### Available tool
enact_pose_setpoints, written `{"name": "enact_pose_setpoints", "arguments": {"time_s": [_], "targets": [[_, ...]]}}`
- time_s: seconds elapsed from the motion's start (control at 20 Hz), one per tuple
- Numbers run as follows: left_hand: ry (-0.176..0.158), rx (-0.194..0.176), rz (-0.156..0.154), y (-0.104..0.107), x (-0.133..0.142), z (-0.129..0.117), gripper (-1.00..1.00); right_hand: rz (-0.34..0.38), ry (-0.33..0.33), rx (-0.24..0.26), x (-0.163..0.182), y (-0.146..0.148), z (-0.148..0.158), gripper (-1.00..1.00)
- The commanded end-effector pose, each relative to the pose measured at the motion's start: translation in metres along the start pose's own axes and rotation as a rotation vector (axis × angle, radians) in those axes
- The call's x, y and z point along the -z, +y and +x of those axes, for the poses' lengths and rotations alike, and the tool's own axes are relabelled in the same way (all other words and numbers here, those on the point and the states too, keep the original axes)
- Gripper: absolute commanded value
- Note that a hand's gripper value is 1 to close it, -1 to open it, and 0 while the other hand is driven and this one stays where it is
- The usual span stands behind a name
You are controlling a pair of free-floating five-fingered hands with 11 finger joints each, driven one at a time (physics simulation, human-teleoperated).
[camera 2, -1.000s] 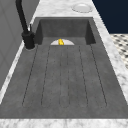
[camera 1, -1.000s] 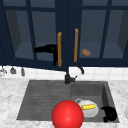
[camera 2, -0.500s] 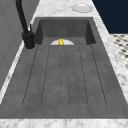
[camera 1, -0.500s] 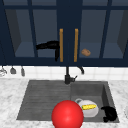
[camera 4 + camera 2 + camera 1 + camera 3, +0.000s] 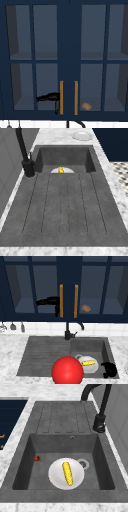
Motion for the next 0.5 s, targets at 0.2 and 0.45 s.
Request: {"name": "enact_pose_setpoints", "arguments": {"time_s": [0.2,0.45], "targets": [[0.018,-0.001,0.020,-0.010,-0.041,-0.012,-1.00,0.000,0.000,0.000,0.000,0.000,0.000,0.00],[-0.005,-0.034,0.016,-0.026,-0.071,-0.042,-1.00,0.000,0.000,0.000,0.000,0.000,0.000,0.00]]}}
